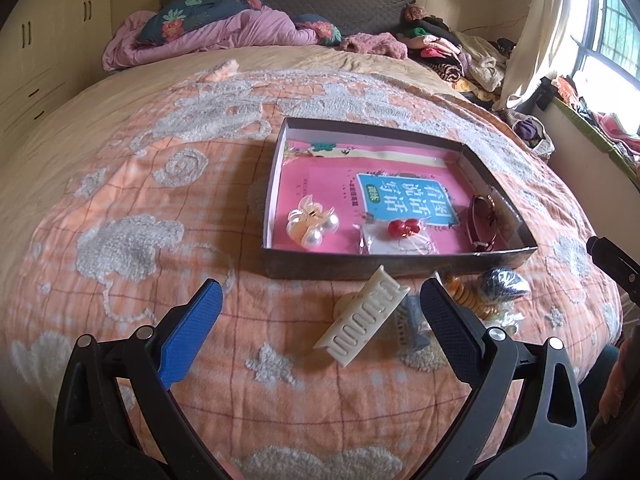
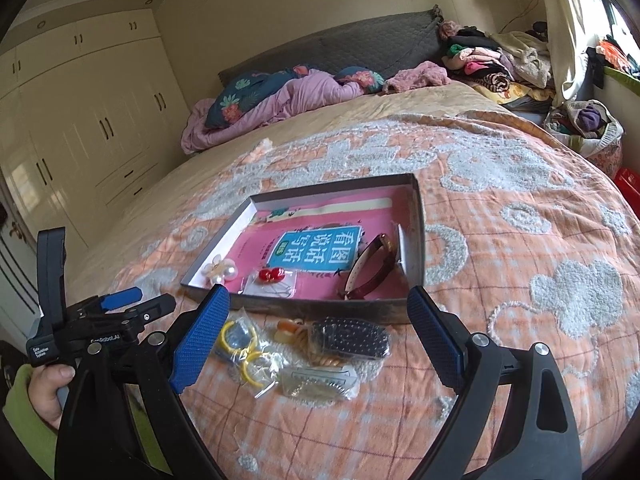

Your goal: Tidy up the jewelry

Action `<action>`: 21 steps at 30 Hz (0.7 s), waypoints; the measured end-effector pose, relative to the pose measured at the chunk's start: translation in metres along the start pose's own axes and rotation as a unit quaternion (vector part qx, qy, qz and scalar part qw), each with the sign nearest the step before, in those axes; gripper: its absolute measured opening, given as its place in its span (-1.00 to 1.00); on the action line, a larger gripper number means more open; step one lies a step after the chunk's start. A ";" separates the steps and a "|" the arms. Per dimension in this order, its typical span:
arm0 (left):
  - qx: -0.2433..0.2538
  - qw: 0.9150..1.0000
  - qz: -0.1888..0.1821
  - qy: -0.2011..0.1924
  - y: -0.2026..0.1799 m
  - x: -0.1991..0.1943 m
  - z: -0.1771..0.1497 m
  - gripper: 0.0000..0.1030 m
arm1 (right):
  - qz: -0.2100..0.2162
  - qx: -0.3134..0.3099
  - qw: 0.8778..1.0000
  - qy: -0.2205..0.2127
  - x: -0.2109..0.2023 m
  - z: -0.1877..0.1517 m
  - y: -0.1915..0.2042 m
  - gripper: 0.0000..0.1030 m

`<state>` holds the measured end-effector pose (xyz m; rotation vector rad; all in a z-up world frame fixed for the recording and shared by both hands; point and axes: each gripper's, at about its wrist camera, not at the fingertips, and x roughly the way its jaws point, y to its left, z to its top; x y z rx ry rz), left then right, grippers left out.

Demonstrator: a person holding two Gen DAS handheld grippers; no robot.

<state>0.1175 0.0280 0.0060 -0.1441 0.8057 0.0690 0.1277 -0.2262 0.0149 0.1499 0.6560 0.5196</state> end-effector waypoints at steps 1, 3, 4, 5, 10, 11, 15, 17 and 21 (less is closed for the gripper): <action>0.000 1.000 0.001 0.002 0.002 0.000 -0.002 0.80 | 0.002 -0.003 1.000 0.002 0.001 -0.001 0.002 0.74; 0.000 1.000 0.002 0.007 0.004 0.001 -0.006 0.80 | 0.005 -0.011 1.000 0.009 0.004 -0.004 0.006 0.74; 0.000 1.000 0.002 0.011 0.006 0.002 -0.008 0.80 | 0.007 -0.013 1.000 0.012 0.005 -0.005 0.008 0.74; 0.001 1.000 0.002 0.014 0.007 0.003 -0.010 0.80 | 0.009 -0.017 1.000 0.015 0.007 -0.006 0.010 0.74; 0.017 0.999 0.012 0.024 0.010 0.005 -0.022 0.80 | 0.015 -0.036 0.999 0.034 0.015 -0.011 0.021 0.74; 0.020 0.999 0.013 0.027 0.011 0.006 -0.024 0.80 | 0.014 -0.041 0.998 0.038 0.017 -0.013 0.023 0.74; 0.030 0.999 0.013 0.039 0.015 0.011 -0.033 0.80 | 0.017 -0.058 0.997 0.053 0.025 -0.018 0.031 0.74; 0.033 0.998 0.010 0.045 0.016 0.013 -0.036 0.79 | 0.020 -0.068 0.996 0.062 0.031 -0.022 0.036 0.74; 0.044 0.998 0.001 0.050 0.014 0.016 -0.040 0.72 | 0.021 -0.086 0.993 0.077 0.041 -0.028 0.042 0.74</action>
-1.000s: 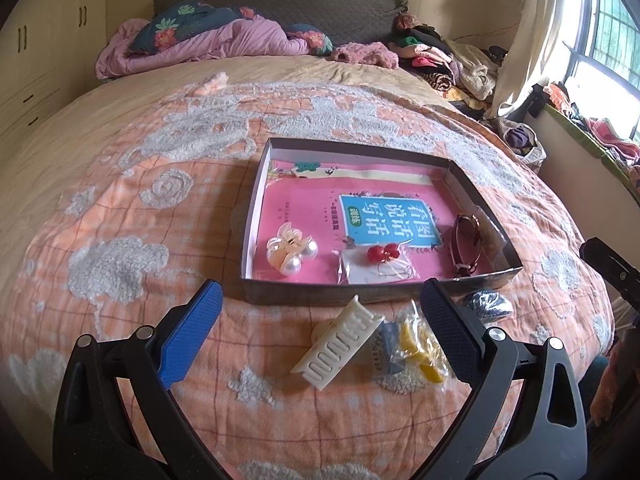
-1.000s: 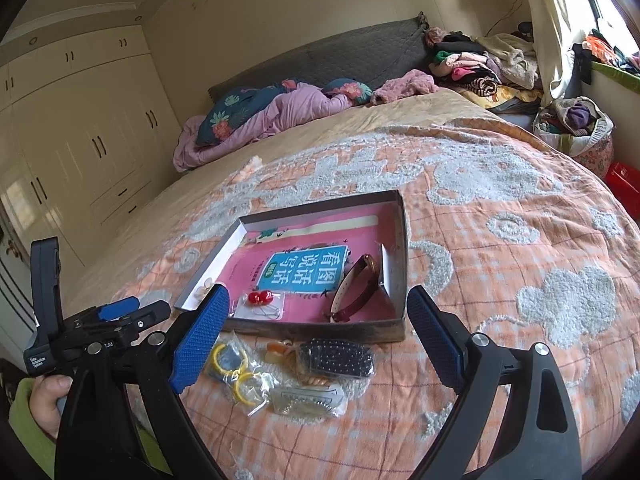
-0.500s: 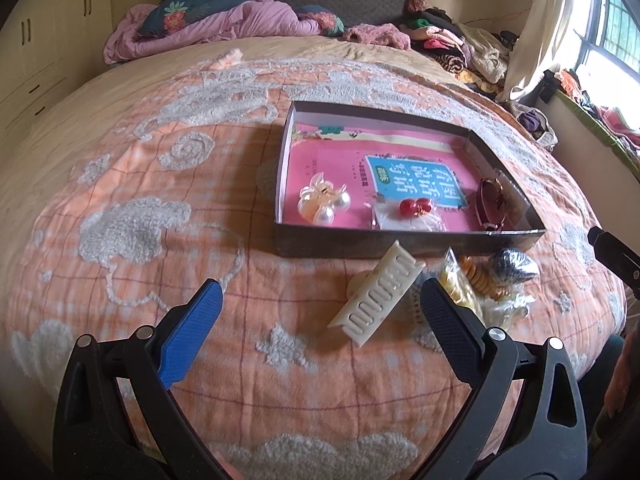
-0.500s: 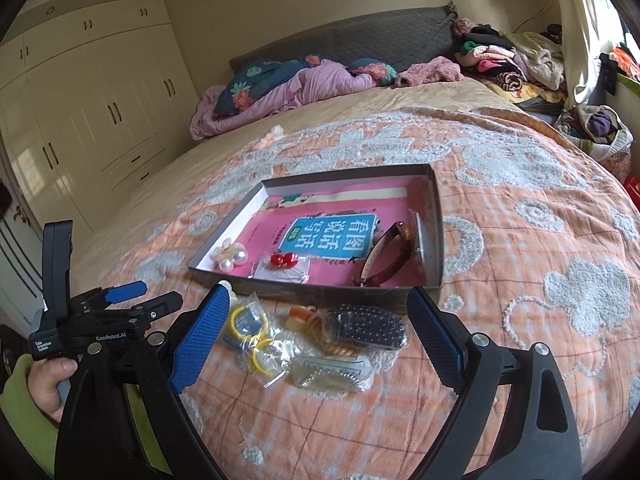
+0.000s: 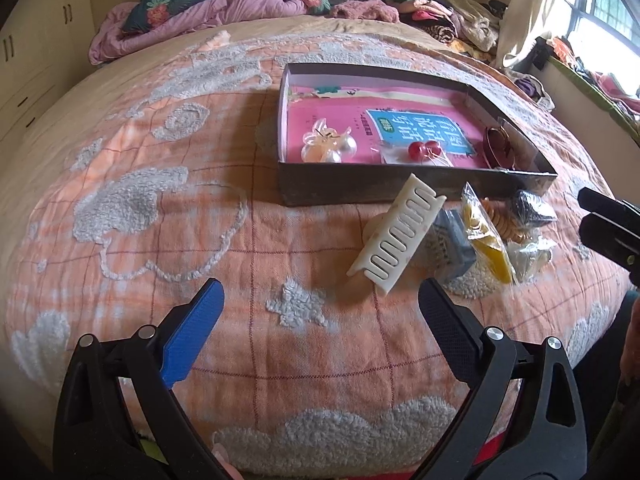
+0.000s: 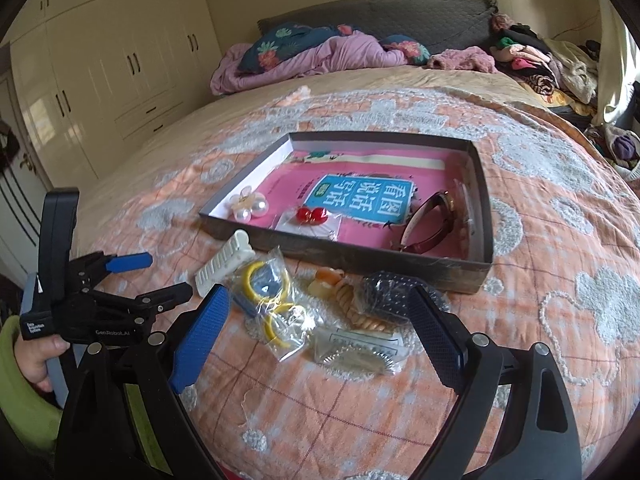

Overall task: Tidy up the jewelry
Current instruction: 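Grasp the yellow hair-tie bag with the right tool while the left tool grasps the white comb clip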

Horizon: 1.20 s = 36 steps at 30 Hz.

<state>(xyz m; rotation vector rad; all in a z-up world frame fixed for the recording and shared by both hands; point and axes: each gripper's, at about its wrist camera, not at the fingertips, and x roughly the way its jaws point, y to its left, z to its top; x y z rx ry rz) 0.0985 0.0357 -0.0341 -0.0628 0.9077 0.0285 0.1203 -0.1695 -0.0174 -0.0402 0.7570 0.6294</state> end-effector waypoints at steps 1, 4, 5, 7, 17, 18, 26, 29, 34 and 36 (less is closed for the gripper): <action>0.003 1.000 -0.004 0.001 -0.001 0.001 0.000 0.69 | 0.000 -0.005 1.000 0.004 0.003 -0.001 0.002 0.74; 0.008 1.000 -0.010 0.007 -0.003 0.005 -0.002 0.56 | 0.003 -0.019 1.000 0.015 0.011 -0.004 0.007 0.74; 0.009 1.000 -0.011 0.009 -0.003 0.007 -0.002 0.48 | 0.004 -0.023 1.000 0.019 0.014 -0.005 0.008 0.74; 0.009 1.000 -0.015 0.013 -0.003 0.010 -0.003 0.41 | 0.012 -0.028 0.999 0.025 0.020 -0.006 0.010 0.73; 0.014 0.999 -0.031 0.017 -0.005 0.017 -0.002 0.34 | 0.050 -0.054 0.994 0.082 0.062 -0.005 0.014 0.30; 0.014 0.999 -0.032 0.018 -0.005 0.017 -0.002 0.33 | 0.055 -0.057 0.993 0.086 0.065 -0.004 0.015 0.23; 0.015 0.999 -0.041 0.017 -0.007 0.023 0.005 0.32 | 0.094 -0.051 0.989 0.104 0.087 -0.002 0.011 -0.14; 0.016 0.999 -0.046 0.016 -0.009 0.026 0.009 0.25 | 0.111 -0.032 0.989 0.096 0.083 -0.002 0.007 -0.20; 0.015 0.998 -0.062 0.016 -0.012 0.033 0.015 0.10 | 0.124 -0.016 0.990 0.062 0.061 0.002 0.003 -0.22; 0.014 0.997 -0.068 0.020 -0.014 0.037 0.016 -0.06 | 0.128 -0.005 0.991 0.049 0.052 0.003 -0.001 -0.22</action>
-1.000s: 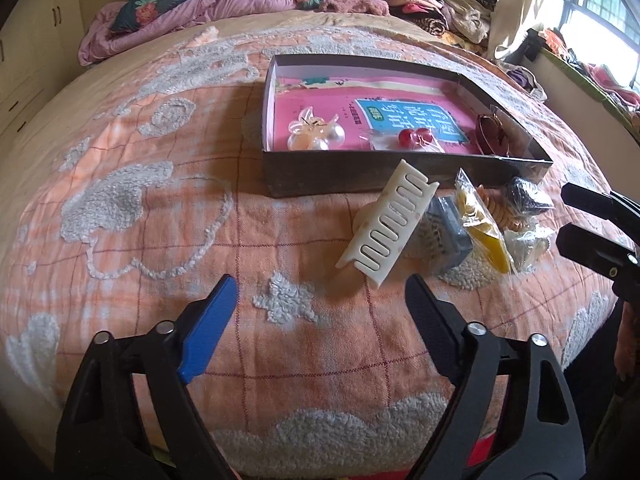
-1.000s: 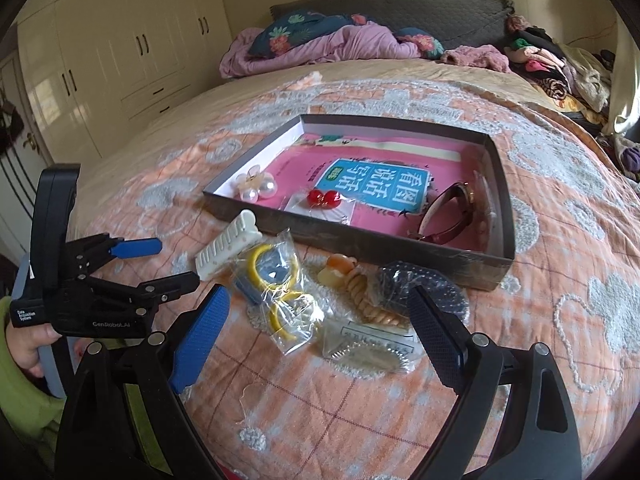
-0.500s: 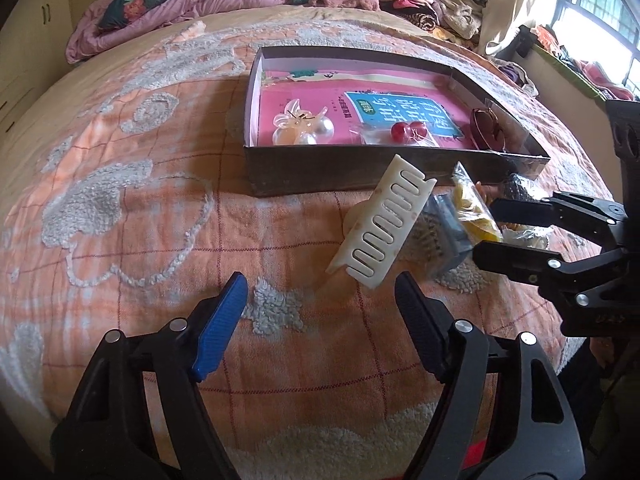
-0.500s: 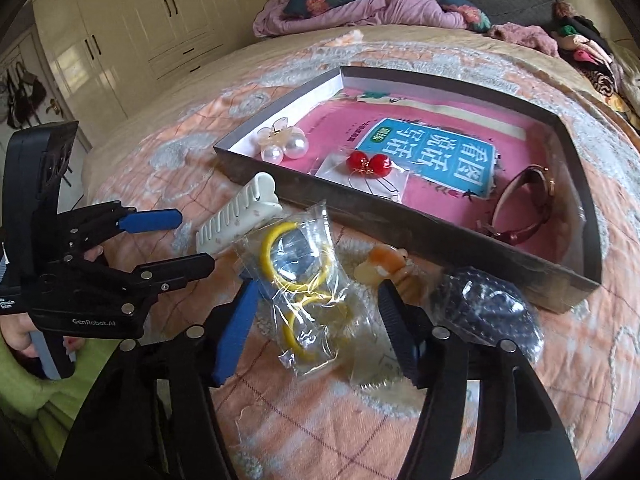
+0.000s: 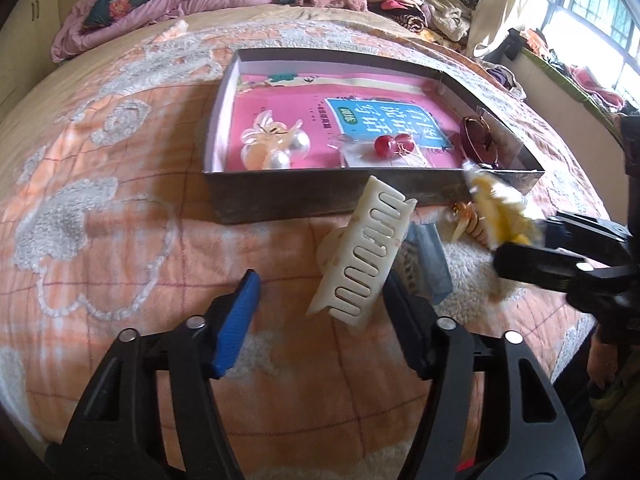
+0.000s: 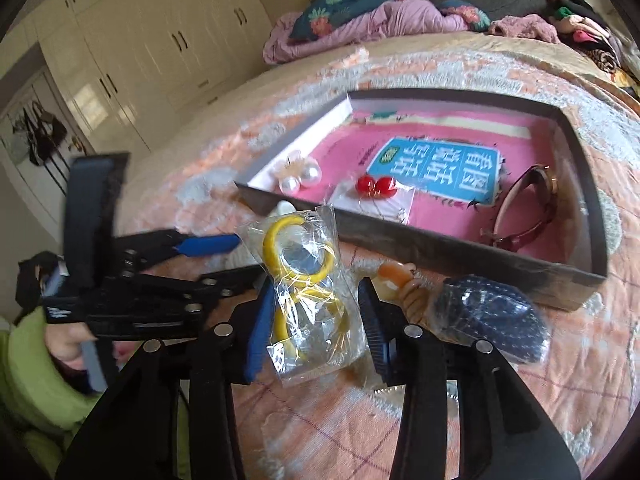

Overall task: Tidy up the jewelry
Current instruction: 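Grasp the yellow hair-tie bag with the right tool while the left tool grasps the white comb clip, then carry both items into the box and open the left tool while the right tool releases the yellow bag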

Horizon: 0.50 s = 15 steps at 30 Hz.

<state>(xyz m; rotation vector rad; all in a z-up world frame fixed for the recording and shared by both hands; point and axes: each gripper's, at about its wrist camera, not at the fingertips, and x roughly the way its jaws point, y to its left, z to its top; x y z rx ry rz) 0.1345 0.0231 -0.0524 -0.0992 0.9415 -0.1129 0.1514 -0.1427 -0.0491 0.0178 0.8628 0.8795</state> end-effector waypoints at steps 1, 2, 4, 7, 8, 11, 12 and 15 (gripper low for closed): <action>0.000 1.000 -0.006 0.000 -0.001 0.002 0.001 -0.14 | 0.000 0.004 1.000 -0.006 -0.004 0.000 0.000 -0.22; -0.001 1.000 -0.011 -0.001 -0.001 0.002 0.001 -0.32 | -0.001 0.007 1.000 -0.010 -0.006 0.001 -0.001 -0.23; -0.001 1.000 -0.018 -0.005 -0.004 0.001 0.001 -0.38 | 0.000 0.013 1.000 -0.019 -0.014 0.001 -0.003 -0.23; -0.001 0.999 -0.027 -0.018 -0.005 -0.009 0.000 -0.41 | -0.002 0.020 0.999 -0.032 -0.024 0.001 -0.005 -0.23; -0.001 0.999 -0.028 -0.022 -0.005 -0.013 0.000 -0.42 | -0.003 0.022 0.999 -0.036 -0.027 0.001 -0.006 -0.23; 0.001 0.998 -0.031 -0.046 -0.009 -0.030 0.002 -0.49 | -0.008 0.027 0.998 -0.047 -0.034 0.003 -0.008 -0.23; 0.002 0.998 -0.031 -0.054 -0.010 -0.036 0.004 -0.51 | -0.011 0.028 0.998 -0.051 -0.036 0.003 -0.009 -0.23; -0.005 0.997 -0.027 -0.066 -0.008 -0.046 0.011 -0.56 | -0.019 0.031 0.997 -0.062 -0.041 0.005 -0.011 -0.23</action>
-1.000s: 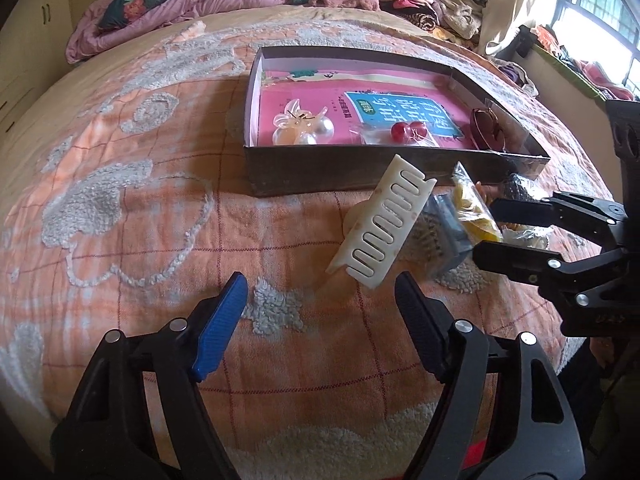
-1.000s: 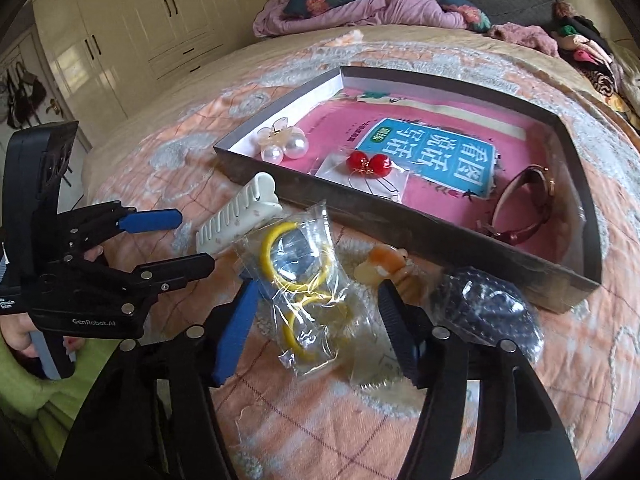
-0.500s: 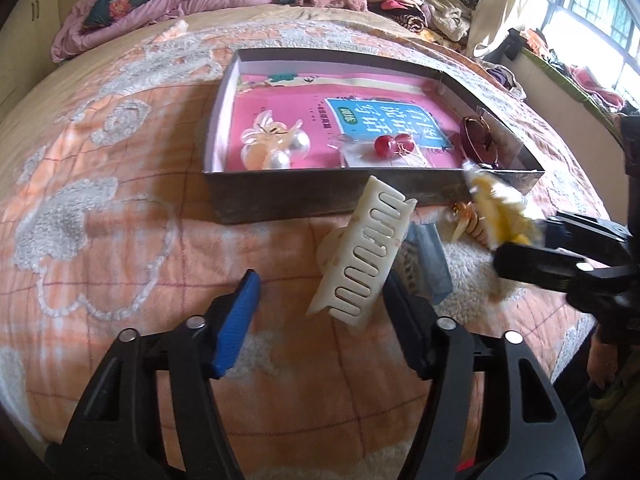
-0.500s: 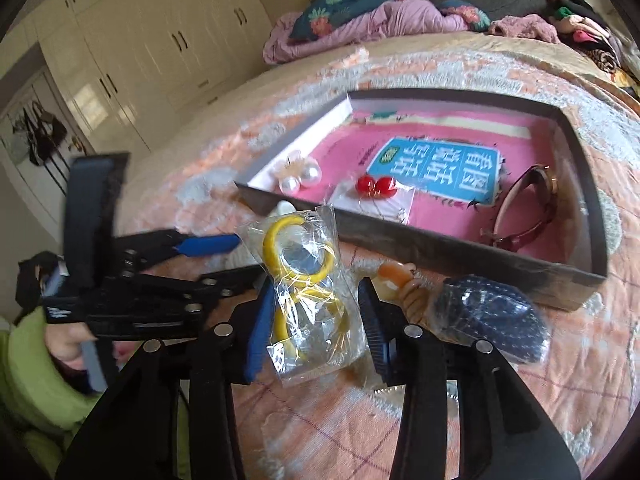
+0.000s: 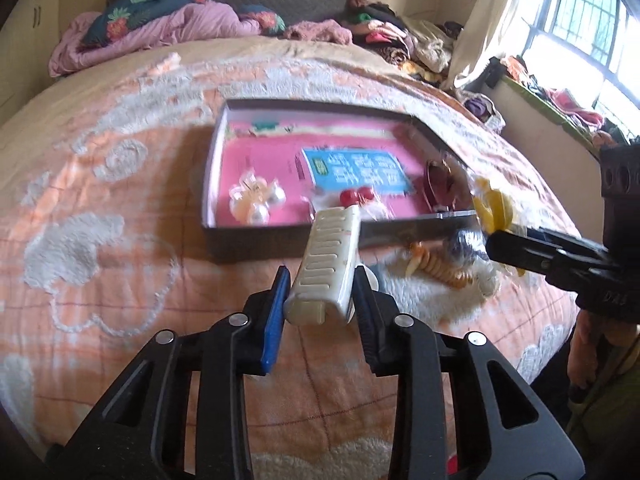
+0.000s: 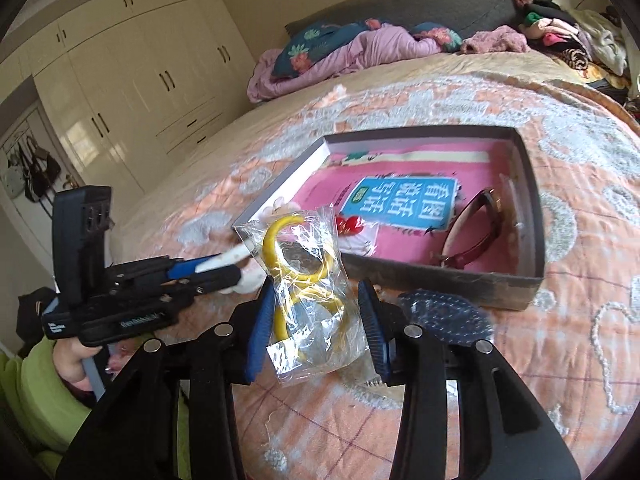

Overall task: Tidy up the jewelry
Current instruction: 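Carry both items into the box and open the left tool while the right tool releases the yellow bag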

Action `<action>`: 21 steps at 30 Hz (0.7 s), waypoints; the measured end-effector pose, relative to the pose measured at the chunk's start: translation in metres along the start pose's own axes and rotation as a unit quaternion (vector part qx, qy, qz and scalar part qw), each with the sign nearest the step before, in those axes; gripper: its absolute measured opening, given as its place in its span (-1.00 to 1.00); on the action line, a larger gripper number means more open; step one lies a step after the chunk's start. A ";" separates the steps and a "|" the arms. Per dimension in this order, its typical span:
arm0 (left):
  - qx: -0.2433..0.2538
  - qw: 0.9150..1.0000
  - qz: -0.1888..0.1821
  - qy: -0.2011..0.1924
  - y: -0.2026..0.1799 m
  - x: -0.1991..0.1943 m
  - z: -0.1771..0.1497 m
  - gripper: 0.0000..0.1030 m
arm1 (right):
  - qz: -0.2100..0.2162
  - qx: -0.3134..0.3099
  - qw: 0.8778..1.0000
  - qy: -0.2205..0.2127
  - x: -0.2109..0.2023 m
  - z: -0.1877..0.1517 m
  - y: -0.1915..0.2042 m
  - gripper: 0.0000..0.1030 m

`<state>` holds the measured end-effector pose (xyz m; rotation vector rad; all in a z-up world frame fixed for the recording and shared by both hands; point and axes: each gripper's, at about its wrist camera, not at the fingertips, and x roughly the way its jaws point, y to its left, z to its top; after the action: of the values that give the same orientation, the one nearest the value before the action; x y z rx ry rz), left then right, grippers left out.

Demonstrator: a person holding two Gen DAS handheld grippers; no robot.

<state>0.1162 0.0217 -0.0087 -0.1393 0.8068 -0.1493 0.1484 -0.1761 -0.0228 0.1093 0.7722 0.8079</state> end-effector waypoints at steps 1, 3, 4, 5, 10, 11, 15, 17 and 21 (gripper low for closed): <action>-0.002 1.000 -0.001 -0.003 0.001 -0.001 0.002 -0.57 | -0.004 0.001 1.000 -0.005 -0.002 0.001 -0.001 -0.23; -0.007 1.000 0.004 -0.014 0.004 -0.005 0.009 -0.60 | -0.011 0.003 1.000 -0.013 -0.007 0.002 -0.003 -0.23; -0.009 1.000 0.004 -0.016 0.005 -0.005 0.013 -0.60 | -0.011 0.006 1.000 -0.017 -0.009 0.003 -0.004 -0.23; -0.010 1.000 0.004 -0.018 0.006 -0.005 0.016 -0.60 | -0.012 0.009 1.000 -0.021 -0.011 0.004 -0.006 -0.23; -0.010 1.000 0.004 -0.029 0.005 -0.005 0.030 -0.61 | -0.018 0.021 0.999 -0.033 -0.017 0.008 -0.014 -0.23; -0.010 0.999 0.004 -0.031 0.005 -0.005 0.031 -0.61 | -0.020 0.022 0.999 -0.036 -0.018 0.009 -0.015 -0.23; -0.013 0.999 0.002 -0.038 0.005 -0.002 0.043 -0.61 | -0.024 0.026 0.998 -0.046 -0.022 0.014 -0.019 -0.23; -0.015 0.999 0.002 -0.041 0.004 0.001 0.049 -0.61 | -0.028 0.030 0.998 -0.050 -0.024 0.016 -0.020 -0.23; -0.016 0.999 0.006 -0.042 0.001 0.010 0.058 -0.61 | -0.037 0.036 0.997 -0.057 -0.026 0.019 -0.025 -0.23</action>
<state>0.1654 0.0252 0.0238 -0.1696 0.7268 -0.1189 0.1645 -0.2073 -0.0035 0.1888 0.6932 0.6969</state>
